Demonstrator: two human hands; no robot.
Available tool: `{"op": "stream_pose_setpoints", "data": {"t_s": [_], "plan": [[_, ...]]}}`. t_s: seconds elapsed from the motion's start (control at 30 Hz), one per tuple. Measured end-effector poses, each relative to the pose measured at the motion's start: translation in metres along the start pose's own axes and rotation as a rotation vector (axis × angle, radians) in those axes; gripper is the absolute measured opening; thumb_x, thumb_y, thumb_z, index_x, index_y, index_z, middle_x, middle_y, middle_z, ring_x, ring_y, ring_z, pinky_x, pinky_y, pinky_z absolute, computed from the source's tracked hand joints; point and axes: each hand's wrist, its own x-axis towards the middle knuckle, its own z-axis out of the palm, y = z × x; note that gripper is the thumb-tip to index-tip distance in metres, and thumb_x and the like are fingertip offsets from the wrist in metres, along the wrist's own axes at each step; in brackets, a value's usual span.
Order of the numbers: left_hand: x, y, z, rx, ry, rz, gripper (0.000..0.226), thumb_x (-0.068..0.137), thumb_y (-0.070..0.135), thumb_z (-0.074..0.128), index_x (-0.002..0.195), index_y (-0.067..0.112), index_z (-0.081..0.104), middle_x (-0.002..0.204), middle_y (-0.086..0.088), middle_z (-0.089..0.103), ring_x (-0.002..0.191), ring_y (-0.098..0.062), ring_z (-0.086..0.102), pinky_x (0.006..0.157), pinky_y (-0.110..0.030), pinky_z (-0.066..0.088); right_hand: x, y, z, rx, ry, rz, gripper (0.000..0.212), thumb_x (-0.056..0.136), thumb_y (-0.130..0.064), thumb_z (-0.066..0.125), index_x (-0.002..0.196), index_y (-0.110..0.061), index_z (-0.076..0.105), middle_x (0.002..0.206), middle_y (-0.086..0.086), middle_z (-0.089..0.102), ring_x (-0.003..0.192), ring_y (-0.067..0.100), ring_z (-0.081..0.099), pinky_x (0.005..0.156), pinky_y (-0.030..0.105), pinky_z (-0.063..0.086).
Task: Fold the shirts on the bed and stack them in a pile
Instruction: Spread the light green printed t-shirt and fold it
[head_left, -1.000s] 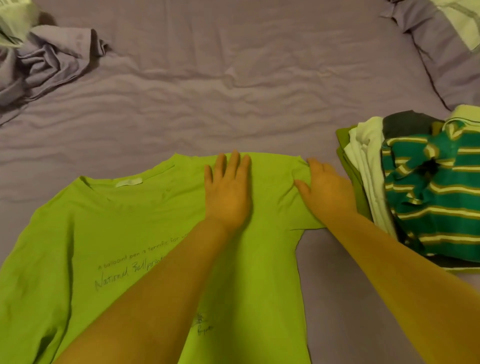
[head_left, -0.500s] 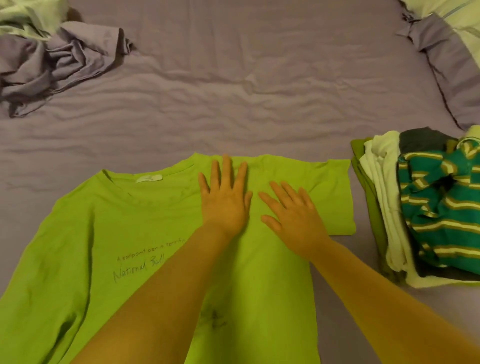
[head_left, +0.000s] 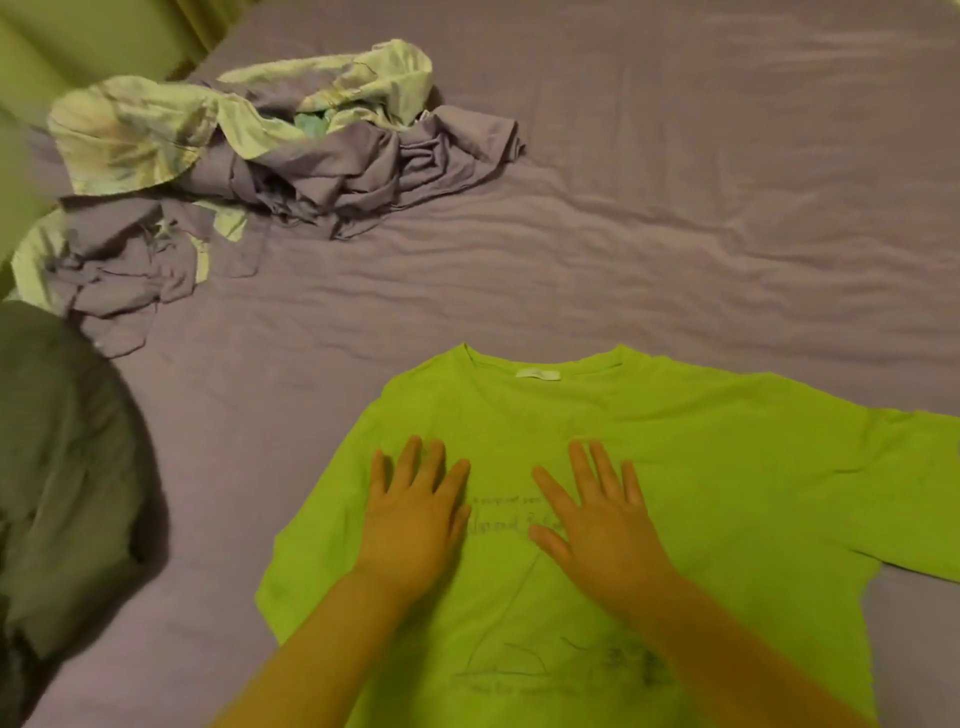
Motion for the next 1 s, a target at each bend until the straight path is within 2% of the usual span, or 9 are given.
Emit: {"op": "stream_pose_setpoints", "data": {"t_s": [0.13,0.23,0.4,0.5,0.6,0.7,0.8,0.9,1.0], "plan": [[-0.006,-0.056,-0.002,-0.211,0.044,-0.206,0.050,0.084,0.034,0.038,0.125,0.013,0.058,0.123,-0.022,0.059,0.106,-0.042,0.060,0.083,-0.056,0.051,0.021,-0.051,-0.009,-0.021,0.001,-0.104,0.062,0.088,-0.062,0.022,0.121,-0.029,0.062,0.129,0.010,0.060,0.119,0.035,0.055,0.099,0.055,0.035],[-0.011,-0.086,0.007,-0.426,0.057,-0.389,0.049,0.093,0.032,0.048,0.136,0.010,0.044,0.126,-0.017,0.055,0.112,-0.036,0.053,0.092,-0.043,0.045,0.037,-0.090,-0.008,-0.031,0.000,-0.160,0.058,0.082,-0.059,0.029,0.119,-0.031,0.063,0.126,0.004,0.062,0.118,0.033,0.056,0.090,0.058,0.045],[-0.010,-0.115,0.004,-0.798,0.130,-0.490,0.012,0.084,0.027,0.069,0.080,0.017,0.062,0.070,-0.003,0.058,0.074,-0.024,0.056,0.062,-0.031,0.036,0.054,-0.124,0.002,-0.028,0.047,-0.133,0.059,0.085,-0.056,0.029,0.128,-0.027,0.056,0.133,0.009,0.056,0.123,0.038,0.050,0.098,0.057,0.025],[0.002,-0.133,-0.005,-0.943,0.253,-0.535,0.017,0.092,0.023,0.058,0.079,0.016,0.050,0.074,-0.003,0.052,0.074,-0.022,0.050,0.061,-0.031,0.030,0.058,-0.131,0.003,-0.015,0.102,-0.112,0.057,0.094,-0.057,0.016,0.136,-0.027,0.041,0.136,0.010,0.053,0.125,0.037,0.048,0.099,0.054,0.023],[0.015,-0.151,-0.020,-0.838,0.288,-0.524,0.016,0.098,0.024,0.048,0.093,0.009,0.048,0.089,-0.017,0.060,0.086,-0.031,0.056,0.066,-0.036,0.033,0.063,-0.140,-0.001,0.009,0.117,-0.106,0.062,0.095,-0.059,0.007,0.140,-0.027,0.035,0.138,0.010,0.051,0.126,0.037,0.048,0.101,0.052,0.023],[0.027,-0.170,-0.035,-0.469,0.263,-0.432,0.027,0.099,0.033,0.042,0.110,0.010,0.051,0.104,-0.018,0.065,0.098,-0.037,0.059,0.070,-0.038,0.041,0.072,-0.152,-0.004,0.035,0.123,-0.100,0.066,0.093,-0.065,0.007,0.144,-0.029,0.030,0.143,0.010,0.045,0.131,0.036,0.041,0.107,0.056,0.030],[0.042,-0.187,-0.048,-0.196,0.235,-0.381,0.031,0.100,0.038,0.038,0.111,0.014,0.053,0.108,-0.016,0.065,0.100,-0.035,0.060,0.070,-0.036,0.041,0.087,-0.165,-0.009,0.007,0.129,-0.123,0.075,0.081,-0.073,-0.011,0.146,-0.036,0.001,0.156,0.008,0.016,0.144,0.036,0.010,0.109,0.061,0.013],[0.049,-0.194,-0.046,-0.180,0.168,-0.424,0.039,0.096,0.048,0.041,0.111,0.013,0.053,0.108,-0.015,0.065,0.101,-0.034,0.060,0.076,-0.036,0.044,0.106,-0.172,-0.009,-0.048,0.083,-0.124,0.089,0.063,-0.078,-0.023,0.142,-0.038,-0.021,0.157,0.006,-0.017,0.142,0.034,-0.020,0.109,0.064,-0.005],[0.048,-0.202,-0.030,-0.350,0.022,-0.512,0.057,0.085,0.067,0.045,0.109,0.016,0.056,0.113,-0.011,0.064,0.107,-0.030,0.058,0.086,-0.037,0.042,0.120,-0.179,-0.014,-0.068,0.039,-0.100,0.085,0.073,-0.082,-0.003,0.145,-0.039,-0.016,0.155,0.007,-0.021,0.141,0.034,-0.022,0.108,0.065,-0.007]]}}
